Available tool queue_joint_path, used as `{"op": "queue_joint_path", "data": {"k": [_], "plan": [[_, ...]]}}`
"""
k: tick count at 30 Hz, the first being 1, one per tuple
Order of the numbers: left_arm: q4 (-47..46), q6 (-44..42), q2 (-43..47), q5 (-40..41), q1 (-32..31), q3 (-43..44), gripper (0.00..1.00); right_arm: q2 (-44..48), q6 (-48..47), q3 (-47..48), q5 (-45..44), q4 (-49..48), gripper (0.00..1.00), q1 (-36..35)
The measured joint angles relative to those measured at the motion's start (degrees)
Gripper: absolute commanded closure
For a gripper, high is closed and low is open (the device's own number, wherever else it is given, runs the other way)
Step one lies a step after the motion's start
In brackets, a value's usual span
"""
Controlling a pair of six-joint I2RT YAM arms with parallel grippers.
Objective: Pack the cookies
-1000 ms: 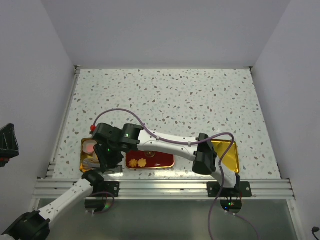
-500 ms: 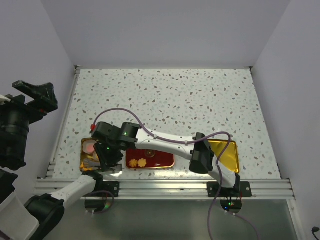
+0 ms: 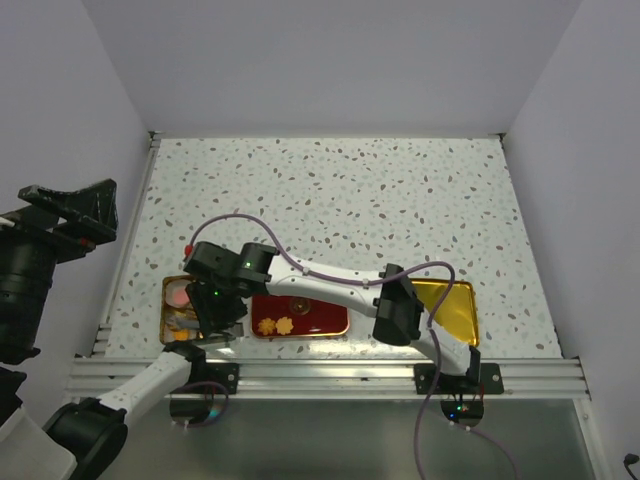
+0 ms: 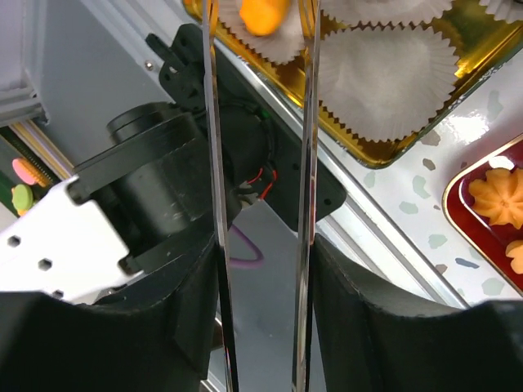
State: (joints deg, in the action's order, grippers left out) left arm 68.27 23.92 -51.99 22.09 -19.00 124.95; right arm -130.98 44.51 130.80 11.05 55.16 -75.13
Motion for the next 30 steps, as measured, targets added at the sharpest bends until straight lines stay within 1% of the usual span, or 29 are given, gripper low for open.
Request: {"op": "queue_joint_path", "data": {"k": [3,10,17,21,26,28,30], "plan": [[0.09,0.52,0.11,-0.85,0.15,-1.20,0.00,-1.14,0.07,0.35,-0.02,-0.09,0.49,0.37],[0.37,0.59,0.28,-1.33,0.20,-2.08,0.00,-1.51,0.20,1.18,-0.15,-0.15,0.50,1.20],[0.42,0.50,1.57,-0.96,0.22,-3.39,0.00,0.98,0.37,0.61,-1.38,0.94,0.50,1.86],[0.66,0.31,3.15,-0.59,0.24,-5.18,0.00,7.96,0.04,-4.07,-2.97,1.51,0.50,2.64],[0.55,-0.11,7.23,0.31,0.24,-10.64,0.00,23.50,-1.01,-17.62,-8.04,3.74,0.50,4.87],[0.55,-0.17,9.09,0.79,0.24,-13.40,0.00,30.14,-1.38,-21.16,-10.23,5.01,0.50,5.88],[0.76,-0.48,10.56,1.14,0.24,-15.78,0.00,34.62,-1.70,-24.74,-12.24,6.75,0.50,6.49]]}}
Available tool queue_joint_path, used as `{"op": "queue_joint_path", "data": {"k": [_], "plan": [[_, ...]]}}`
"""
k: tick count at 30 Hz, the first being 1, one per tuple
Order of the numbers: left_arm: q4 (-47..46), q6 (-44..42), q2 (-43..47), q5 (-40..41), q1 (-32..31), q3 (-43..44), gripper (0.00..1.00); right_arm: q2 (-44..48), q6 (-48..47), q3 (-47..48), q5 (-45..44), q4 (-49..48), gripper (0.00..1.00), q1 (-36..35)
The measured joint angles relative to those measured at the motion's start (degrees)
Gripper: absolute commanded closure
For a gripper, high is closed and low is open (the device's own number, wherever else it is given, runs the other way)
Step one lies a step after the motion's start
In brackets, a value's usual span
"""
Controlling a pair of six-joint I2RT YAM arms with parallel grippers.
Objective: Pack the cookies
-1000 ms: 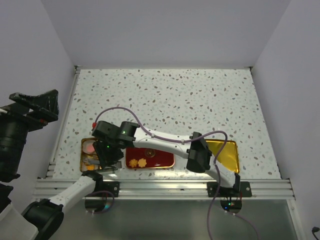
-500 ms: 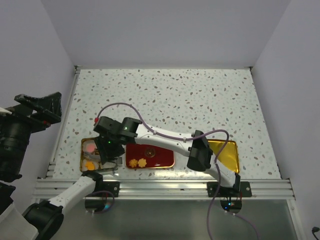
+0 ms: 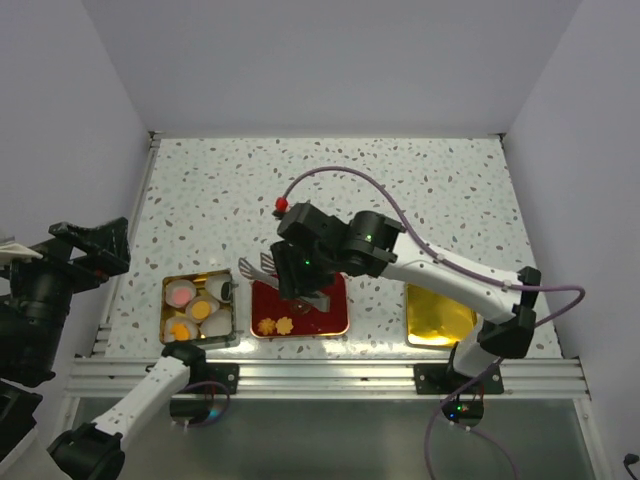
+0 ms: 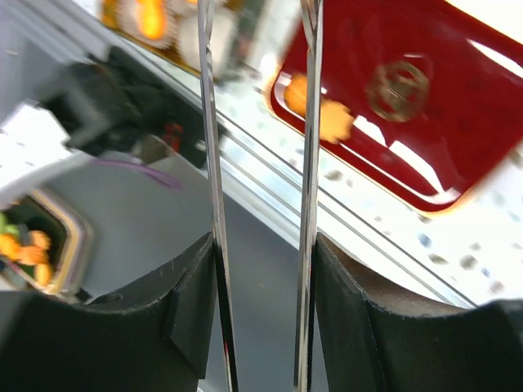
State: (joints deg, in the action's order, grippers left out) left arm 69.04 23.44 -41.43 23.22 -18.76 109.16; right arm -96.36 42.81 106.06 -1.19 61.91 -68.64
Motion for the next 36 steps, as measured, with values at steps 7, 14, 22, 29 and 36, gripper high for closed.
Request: {"op": "queue_joint_path", "data": {"k": [7,14,22,29,36], "plan": [[0.02,-0.02,2.16,0.85,0.00,-6.43,0.00,8.15,0.70,-17.73,-2.32,2.27,0.52,-0.22],[-0.81,0.00,2.29,0.94,0.00,-9.20,0.00,7.04,1.33,-23.58,-0.68,1.70,0.52,-0.35],[-1.14,0.02,2.29,1.01,0.00,-9.57,0.00,6.29,1.36,-23.58,2.05,-0.09,0.52,-0.42],[-1.27,0.00,2.47,1.16,0.00,-10.95,0.00,5.16,1.55,-24.46,5.11,-1.01,0.52,-0.87],[-1.27,-0.02,2.84,1.60,0.00,-11.28,0.00,1.73,1.53,-24.50,7.50,-1.55,0.52,-1.14]]}}
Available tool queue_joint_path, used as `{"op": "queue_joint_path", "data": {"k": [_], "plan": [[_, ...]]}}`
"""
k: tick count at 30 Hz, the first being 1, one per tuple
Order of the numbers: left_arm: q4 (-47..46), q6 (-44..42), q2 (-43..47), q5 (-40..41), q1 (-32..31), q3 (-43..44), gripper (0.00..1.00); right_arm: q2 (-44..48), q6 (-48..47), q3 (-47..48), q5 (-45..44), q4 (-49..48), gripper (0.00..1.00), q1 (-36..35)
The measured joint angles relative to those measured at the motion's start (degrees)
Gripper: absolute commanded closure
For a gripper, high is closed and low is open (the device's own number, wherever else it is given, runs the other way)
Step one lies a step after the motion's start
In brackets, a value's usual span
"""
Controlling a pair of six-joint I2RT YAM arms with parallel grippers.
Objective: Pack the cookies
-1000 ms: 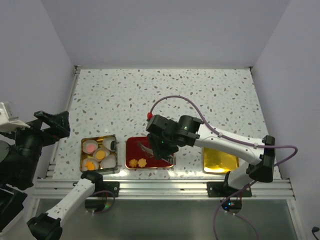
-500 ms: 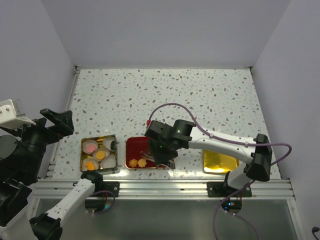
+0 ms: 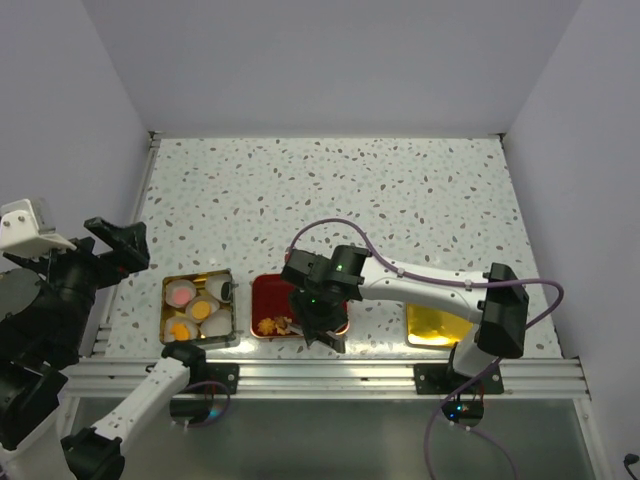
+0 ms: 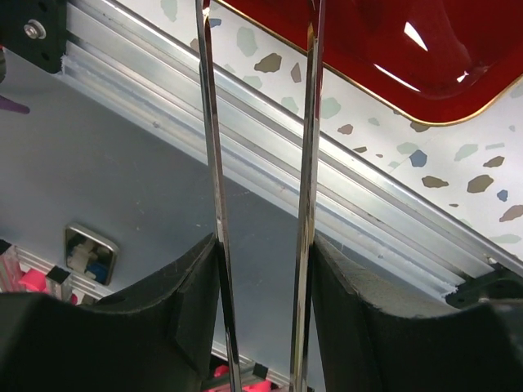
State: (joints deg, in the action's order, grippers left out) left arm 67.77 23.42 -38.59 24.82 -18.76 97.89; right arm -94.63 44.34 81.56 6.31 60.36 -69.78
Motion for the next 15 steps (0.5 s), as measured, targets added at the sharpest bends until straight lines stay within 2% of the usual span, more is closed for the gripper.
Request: {"op": "queue_joint_path", "data": {"k": [2,10,15], "plan": [[0.02,0.00,0.13,0.22,0.00,0.00,0.00,-0.39,-0.02,-0.04,0.76,-0.22,0.53,-0.09],[0.22,-0.09,0.37,1.38,0.00,0.00,0.00,-0.70,-0.04,-0.07,1.38,-1.01,0.69,-0.31],[0.48,-0.48,0.42,2.08,0.00,0.00,0.00,-0.70,-0.07,-0.04,1.31,-0.83,0.75,-0.31]]}}
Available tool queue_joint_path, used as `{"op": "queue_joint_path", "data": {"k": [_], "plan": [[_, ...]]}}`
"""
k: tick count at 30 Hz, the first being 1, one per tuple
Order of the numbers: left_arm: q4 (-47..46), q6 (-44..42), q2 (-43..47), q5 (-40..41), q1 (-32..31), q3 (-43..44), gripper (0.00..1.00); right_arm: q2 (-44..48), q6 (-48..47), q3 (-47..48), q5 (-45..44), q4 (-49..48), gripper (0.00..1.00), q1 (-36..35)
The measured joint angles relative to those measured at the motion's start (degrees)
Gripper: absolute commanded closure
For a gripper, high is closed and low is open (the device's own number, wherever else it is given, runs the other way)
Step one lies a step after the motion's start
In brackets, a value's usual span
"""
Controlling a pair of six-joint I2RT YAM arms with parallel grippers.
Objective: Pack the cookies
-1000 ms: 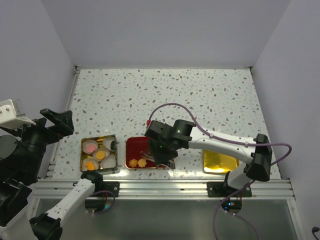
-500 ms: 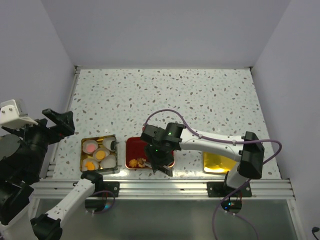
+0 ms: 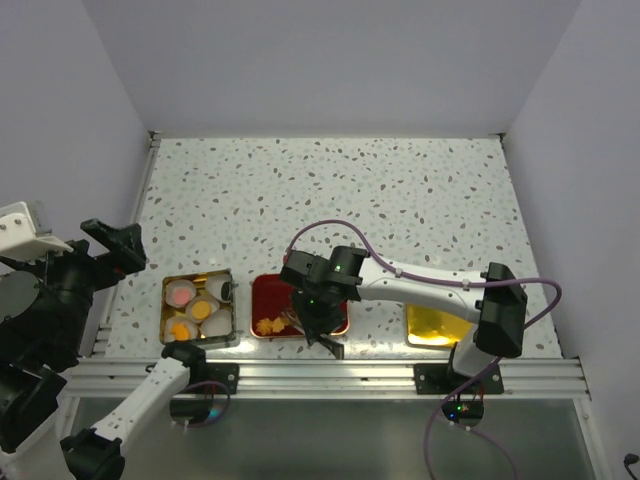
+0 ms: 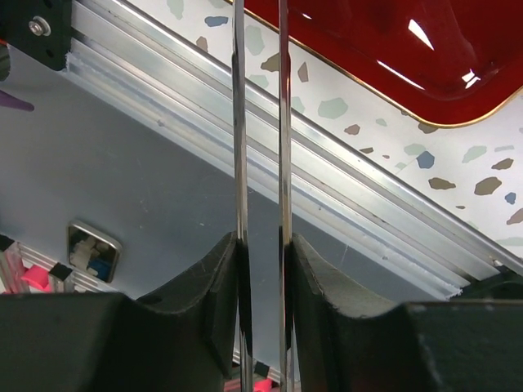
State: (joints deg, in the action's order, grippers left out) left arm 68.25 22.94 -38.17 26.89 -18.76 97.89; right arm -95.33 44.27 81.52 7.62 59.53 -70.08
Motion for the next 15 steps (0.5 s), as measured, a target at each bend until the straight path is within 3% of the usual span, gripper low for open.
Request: {"op": "queue_joint_path", "data": {"k": [7,15], "plan": [[0.00,-0.26,0.02,0.66,0.00,0.07,0.00,0.00,-0.37,2.95,-1.22,2.73,0.77,0.00],[0.00,-1.31,0.02,1.09,0.00,0.50,0.00,-2.08,-1.53,16.33,-4.22,7.87,0.78,0.33]]}}
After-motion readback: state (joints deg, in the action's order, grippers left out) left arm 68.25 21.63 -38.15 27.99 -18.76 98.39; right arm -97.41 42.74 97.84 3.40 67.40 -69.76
